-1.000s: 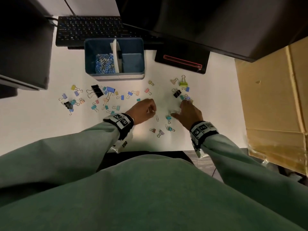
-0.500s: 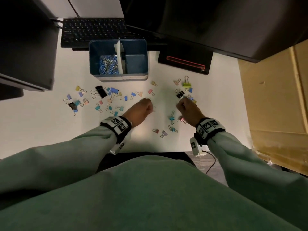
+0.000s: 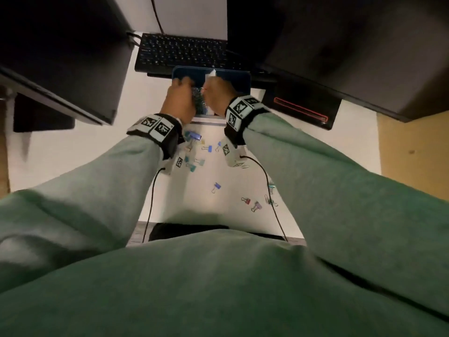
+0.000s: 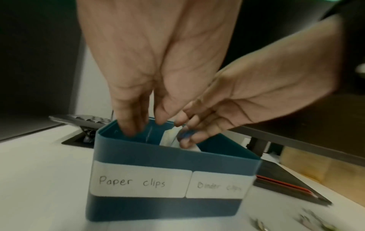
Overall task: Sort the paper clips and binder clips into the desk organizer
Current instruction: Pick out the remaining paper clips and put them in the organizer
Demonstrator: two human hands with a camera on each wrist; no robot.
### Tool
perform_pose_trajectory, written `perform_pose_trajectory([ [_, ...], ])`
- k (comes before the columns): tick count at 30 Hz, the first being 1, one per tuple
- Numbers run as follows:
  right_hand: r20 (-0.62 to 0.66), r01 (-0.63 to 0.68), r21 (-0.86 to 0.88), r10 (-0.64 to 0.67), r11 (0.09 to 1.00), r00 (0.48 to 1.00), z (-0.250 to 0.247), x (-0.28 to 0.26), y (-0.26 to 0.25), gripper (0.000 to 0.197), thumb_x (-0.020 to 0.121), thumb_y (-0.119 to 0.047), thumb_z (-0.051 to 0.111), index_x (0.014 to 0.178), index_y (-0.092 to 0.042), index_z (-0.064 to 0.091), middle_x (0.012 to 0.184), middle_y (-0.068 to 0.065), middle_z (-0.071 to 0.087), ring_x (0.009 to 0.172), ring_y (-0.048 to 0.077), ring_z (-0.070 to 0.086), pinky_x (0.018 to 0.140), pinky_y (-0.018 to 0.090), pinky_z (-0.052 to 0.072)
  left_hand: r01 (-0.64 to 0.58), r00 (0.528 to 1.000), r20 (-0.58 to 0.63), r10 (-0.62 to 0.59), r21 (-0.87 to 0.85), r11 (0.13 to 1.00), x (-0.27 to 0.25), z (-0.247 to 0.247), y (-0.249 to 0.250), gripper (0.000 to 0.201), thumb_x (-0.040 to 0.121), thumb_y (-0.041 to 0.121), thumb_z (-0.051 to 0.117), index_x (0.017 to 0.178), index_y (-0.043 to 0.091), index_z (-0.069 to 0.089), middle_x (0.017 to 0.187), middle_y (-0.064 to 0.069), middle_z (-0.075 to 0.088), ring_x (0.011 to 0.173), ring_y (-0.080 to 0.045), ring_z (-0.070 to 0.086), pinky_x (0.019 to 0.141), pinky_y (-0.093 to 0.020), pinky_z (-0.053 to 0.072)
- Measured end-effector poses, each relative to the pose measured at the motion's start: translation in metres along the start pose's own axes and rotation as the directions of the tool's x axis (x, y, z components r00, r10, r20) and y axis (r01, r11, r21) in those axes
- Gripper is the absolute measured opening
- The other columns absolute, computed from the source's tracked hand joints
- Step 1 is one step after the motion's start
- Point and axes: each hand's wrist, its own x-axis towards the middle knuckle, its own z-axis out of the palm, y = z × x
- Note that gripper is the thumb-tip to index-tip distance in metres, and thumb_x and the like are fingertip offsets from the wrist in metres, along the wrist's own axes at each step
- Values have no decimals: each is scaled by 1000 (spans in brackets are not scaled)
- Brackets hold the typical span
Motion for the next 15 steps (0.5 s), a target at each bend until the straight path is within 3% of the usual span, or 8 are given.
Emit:
perform_pose_trajectory([
  [2, -45, 64, 11, -63, 998, 997, -6, -14, 9, 28, 99, -21, 43, 118, -7, 58, 118, 14, 63, 109, 28, 59, 82, 28, 41, -109, 982, -152, 111, 22, 994, -15, 6, -3, 49, 80, -6, 49, 128, 6, 48, 129, -20, 45, 115, -39, 47, 98, -43, 41],
  [4, -129, 125, 169, -104, 978, 986, -12, -45, 34, 28, 98, -18, 46, 123, -10, 56, 116, 9, 65, 104, 21, 61, 85, 28, 46, -189, 943, -271, 192, 36, 981, -40, 20, -1, 41, 81, 1, 55, 121, 9, 51, 122, -15, 47, 110, -32, 47, 94, -38, 42],
  [5, -141, 110, 252, -76, 961, 987, -14, -66, 52, 28, 98, -16, 47, 123, -11, 56, 113, 6, 67, 99, 18, 63, 84, 28, 49, -228, 936, -270, 227, 26, 973, -54, 29, 4, 33, 83, 6, 59, 115, 10, 54, 117, -13, 50, 106, -29, 49, 91, -36, 42],
  [6, -129, 70, 288, -33, 955, 991, -14, -88, 73, 26, 97, -15, 49, 121, -13, 57, 108, 4, 67, 94, 16, 64, 80, 27, 51, -273, 941, -208, 267, -4, 962, -69, 39, 9, 25, 85, 11, 61, 109, 11, 57, 113, -11, 52, 102, -27, 52, 87, -34, 43],
  [8, -76, -17, 195, 32, 981, 997, -7, -129, 119, 18, 94, -16, 56, 111, -15, 60, 99, 2, 66, 85, 18, 64, 73, 30, 52, -342, 935, 67, 349, -95, 935, -95, 63, 20, 17, 87, 18, 64, 102, 13, 58, 105, -7, 54, 91, -22, 56, 81, -33, 48],
  [9, -37, -52, 101, 56, 993, 998, -1, -149, 142, 15, 92, -16, 59, 107, -15, 61, 97, 3, 65, 84, 20, 63, 72, 31, 51, -370, 893, 227, 388, -119, 921, -106, 77, 27, 17, 87, 22, 65, 101, 15, 57, 103, -5, 53, 88, -20, 56, 79, -32, 49],
  [11, 44, -135, -84, 139, 987, 989, 14, -184, 181, 19, 89, -22, 64, 106, -16, 58, 100, 5, 61, 84, 22, 60, 72, 32, 49, -470, 750, 462, 474, -132, 873, -124, 106, 42, 24, 86, 31, 66, 102, 15, 56, 101, -3, 53, 88, -20, 56, 78, -33, 49],
  [15, 46, -176, -220, 191, 959, 981, 42, -224, 212, 33, 88, -34, 62, 117, -26, 48, 109, 2, 52, 89, 28, 61, 78, 43, 53, -717, 524, 578, 625, -97, 690, -148, 148, 65, 36, 82, 35, 69, 109, 13, 61, 104, -10, 57, 89, -26, 57, 76, -34, 46],
])
